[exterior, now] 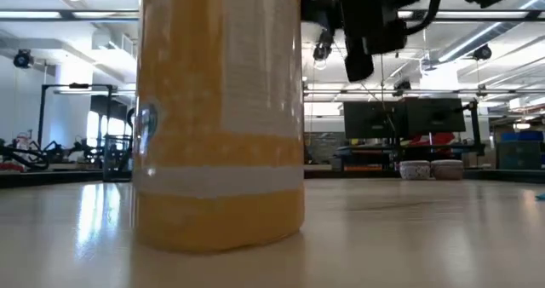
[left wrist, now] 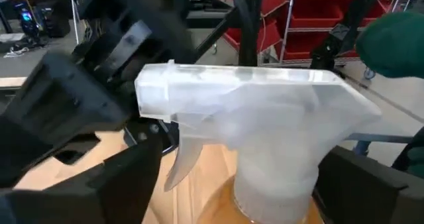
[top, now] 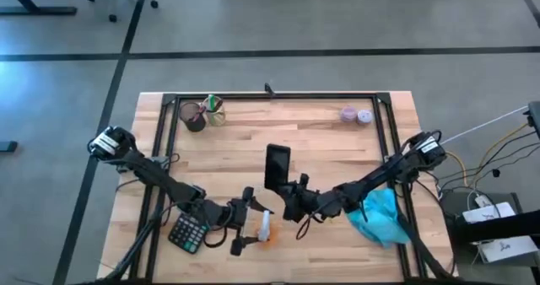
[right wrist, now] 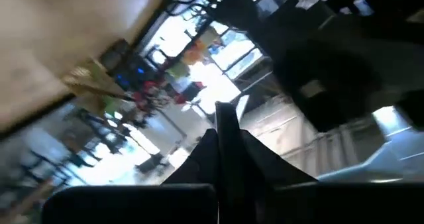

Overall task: Apply microfiber cloth
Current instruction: Spray the cellphone with the orange spray bottle

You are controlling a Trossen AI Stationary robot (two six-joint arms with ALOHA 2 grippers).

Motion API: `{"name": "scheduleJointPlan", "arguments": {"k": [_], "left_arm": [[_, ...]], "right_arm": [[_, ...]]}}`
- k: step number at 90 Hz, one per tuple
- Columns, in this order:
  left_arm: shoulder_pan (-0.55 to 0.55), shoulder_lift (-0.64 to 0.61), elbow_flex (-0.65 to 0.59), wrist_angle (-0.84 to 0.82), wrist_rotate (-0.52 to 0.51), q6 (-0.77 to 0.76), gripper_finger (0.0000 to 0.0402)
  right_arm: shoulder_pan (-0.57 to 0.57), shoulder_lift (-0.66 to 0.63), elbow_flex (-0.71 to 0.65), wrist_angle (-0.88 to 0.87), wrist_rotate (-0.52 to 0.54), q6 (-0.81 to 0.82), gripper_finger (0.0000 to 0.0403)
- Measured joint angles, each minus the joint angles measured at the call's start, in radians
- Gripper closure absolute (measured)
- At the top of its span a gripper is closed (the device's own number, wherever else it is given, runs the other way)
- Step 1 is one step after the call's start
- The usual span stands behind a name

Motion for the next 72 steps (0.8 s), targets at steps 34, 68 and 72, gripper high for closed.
{"name": "scheduleJointPlan", "arguments": {"k": [34, 68, 72], "left_arm": [[0.0, 0.0, 0.002, -0.051, -0.055, -0.001, 0.0052], [0.008, -0.002, 0.002, -0.114, -0.303, 0.063, 0.0051], [0.008, -0.004, 0.002, -0.124, -0.355, 0.075, 0.0051]], "right_arm": [[0.061, -0.05, -0.042, 0.004, 0.204, 1.003, 0.0396], [0.146, -0.383, -0.229, 0.0, 0.231, 1.53, 0.0396], [0.152, -0.427, -0.257, -0.007, 0.233, 1.576, 0.0396]]}}
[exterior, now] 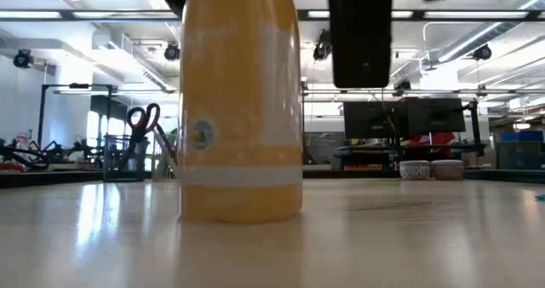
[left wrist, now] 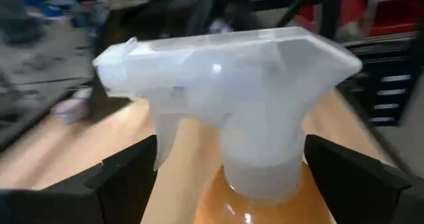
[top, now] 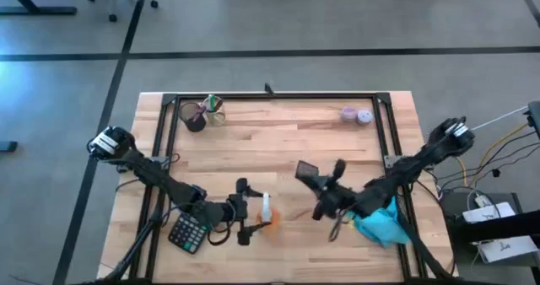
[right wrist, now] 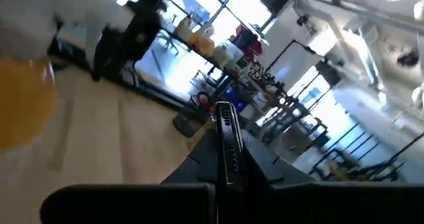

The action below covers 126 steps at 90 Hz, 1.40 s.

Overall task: Apply microfiber cloth
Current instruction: Spray the cellphone with the orange spray bottle

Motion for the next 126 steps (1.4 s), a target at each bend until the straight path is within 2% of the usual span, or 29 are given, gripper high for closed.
{"name": "scheduleJointPlan", "arguments": {"k": [16, 29, 35, 47, 74, 85, 102, 108, 126], "left_arm": [[0.001, -0.017, 0.0, -0.081, -0.265, 0.017, 0.0051], [0.002, -0.048, -0.002, -0.247, -0.461, -0.072, 0.0051], [0.002, -0.068, -0.003, -0.325, -0.501, -0.139, 0.0051], [0.009, -0.134, -0.003, -0.458, -0.504, -0.306, 0.0052], [0.041, -0.33, -0.003, -0.794, -0.465, -0.546, 0.0052], [0.04, -0.374, -0.003, -0.855, -0.359, -0.593, 0.0052], [0.034, -0.372, -0.002, -0.76, 0.018, -0.597, 0.0052], [0.021, -0.334, -0.002, -0.694, 0.056, -0.592, 0.0052], [0.013, -0.149, -0.001, -0.472, 0.035, -0.521, 0.0052]], "right_arm": [[0.008, -0.159, -0.096, -0.148, -0.002, 0.22, 0.0396], [0.007, -0.209, -0.127, -0.299, 0.017, 0.364, 0.0396], [0.007, -0.212, -0.127, -0.35, 0.014, 0.412, 0.0396], [0.007, -0.201, -0.127, -0.375, 0.012, 0.468, 0.0396], [0.007, -0.2, -0.127, -0.375, 0.005, 0.489, 0.0396], [0.007, -0.2, -0.127, -0.38, 0.005, 0.488, 0.0391], [0.006, -0.2, -0.127, -0.39, 0.005, 0.487, 0.0392], [0.006, -0.2, -0.127, -0.389, 0.005, 0.487, 0.0396], [0.004, -0.2, -0.127, -0.389, 0.005, 0.519, 0.0396]]}}
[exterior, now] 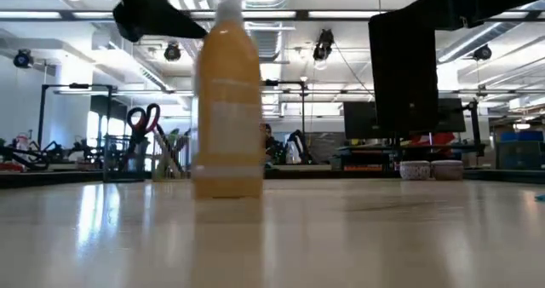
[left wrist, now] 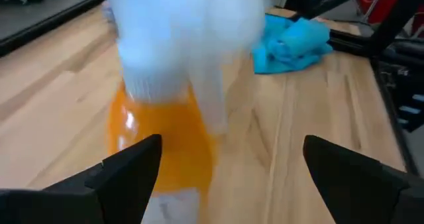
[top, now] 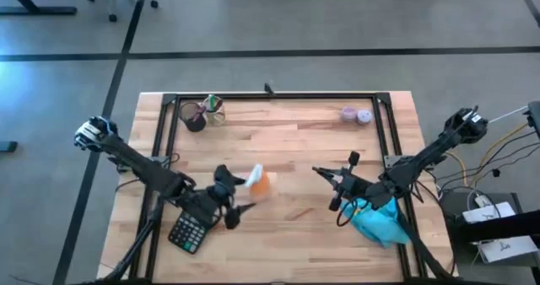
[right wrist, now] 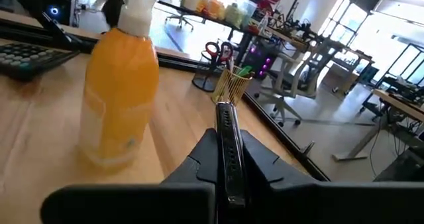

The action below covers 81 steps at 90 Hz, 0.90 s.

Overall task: Apply microfiber cloth
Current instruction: Spray the cellphone with the orange spray bottle

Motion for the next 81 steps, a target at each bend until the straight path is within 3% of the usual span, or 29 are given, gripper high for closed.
{"name": "scheduleJointPlan", "arguments": {"k": [16, 28, 45, 57, 67, 81], "left_arm": [[0.0, 0.092, 0.01, -0.011, -0.016, -0.074, 0.0052], [-0.005, 0.131, 0.01, 0.053, 0.12, -0.13, 0.0052], [-0.027, 0.289, 0.011, 0.51, 0.336, 0.048, 0.0051], [-0.009, 0.4, 0.012, 0.801, 0.361, 0.239, 0.0051], [0.011, 0.396, 0.012, 0.752, 0.351, 0.225, 0.0051], [-0.022, 0.268, 0.012, 0.45, 0.358, 0.036, 0.0052]], "right_arm": [[-0.011, 0.0, 0.0, -0.001, 0.0, 0.04, 0.0396], [-0.025, 0.0, 0.0, -0.017, -0.036, 0.084, 0.0396], [-0.051, 0.0, 0.0, -0.027, -0.053, 0.102, 0.0396], [-0.06, 0.0, 0.0, -0.027, -0.053, 0.102, 0.0396], [-0.059, 0.0, 0.0, -0.036, -0.053, 0.102, 0.0396], [-0.059, 0.0, 0.0, -0.069, -0.053, 0.101, 0.0396]]}}
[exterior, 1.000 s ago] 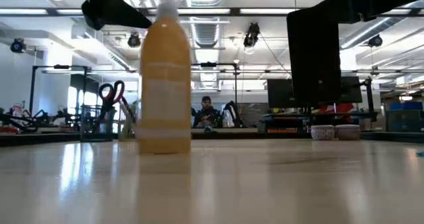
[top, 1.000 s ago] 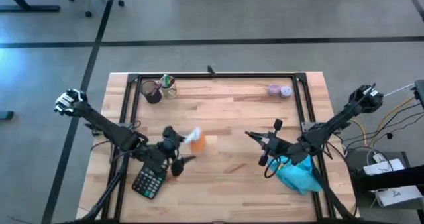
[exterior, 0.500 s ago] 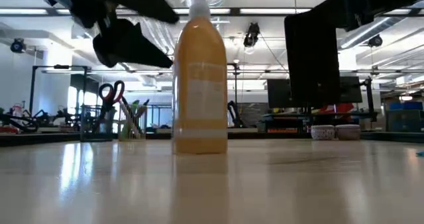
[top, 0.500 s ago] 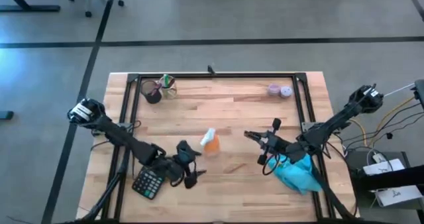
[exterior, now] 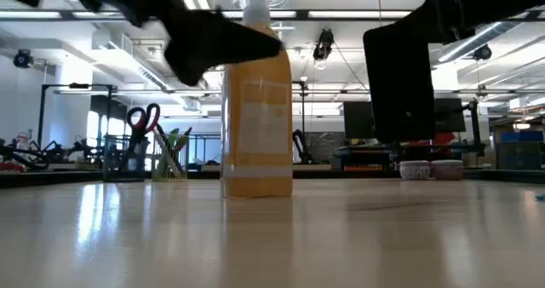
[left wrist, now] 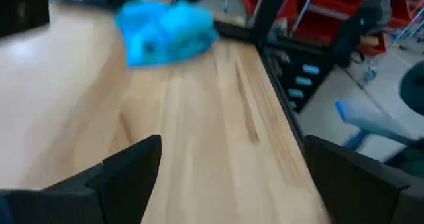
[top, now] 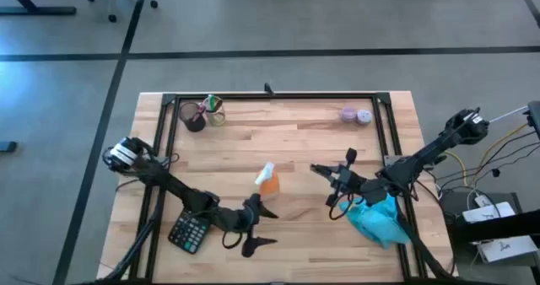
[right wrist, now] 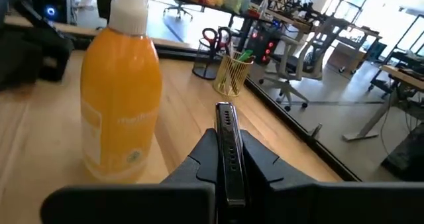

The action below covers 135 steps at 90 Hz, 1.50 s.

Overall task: Apply microfiber cloth
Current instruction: Spray the cellphone with the orange spray bottle

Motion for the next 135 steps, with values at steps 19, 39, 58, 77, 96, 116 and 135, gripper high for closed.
{"name": "scheduleJointPlan", "arguments": {"k": [19, 39, 58, 77, 96, 116, 135], "left_arm": [[-0.064, -0.172, 0.0, -0.62, -0.303, -0.266, 0.0052], [0.037, -0.165, -0.021, -0.808, -0.438, -0.37, 0.0053], [0.158, -0.006, -0.025, -0.436, -0.38, -0.071, 0.0053], [0.263, 0.163, 0.018, -0.085, -0.267, 0.154, 0.0053], [0.364, 0.323, 0.166, -0.045, -0.164, 0.251, 0.0053], [0.439, 0.483, 0.422, -0.036, 0.016, 0.4, 0.0053], [0.494, 0.543, 0.58, -0.132, 0.049, 0.451, 0.0053]], "right_arm": [[-0.005, 0.0, 0.0, -0.005, 0.0, 0.006, 0.0396], [-0.011, 0.0, 0.0, -0.004, 0.0, 0.006, 0.0396], [-0.011, 0.0, 0.001, -0.005, 0.0, -0.011, 0.0396], [0.031, -0.012, 0.048, -0.088, -0.001, -0.073, 0.0396], [0.107, -0.048, 0.194, -0.577, 0.0, 0.183, 0.0396], [0.171, -0.05, 0.295, -0.855, -0.116, 0.352, 0.0396], [0.201, -0.05, 0.317, -0.96, -0.299, 0.444, 0.0396]]}}
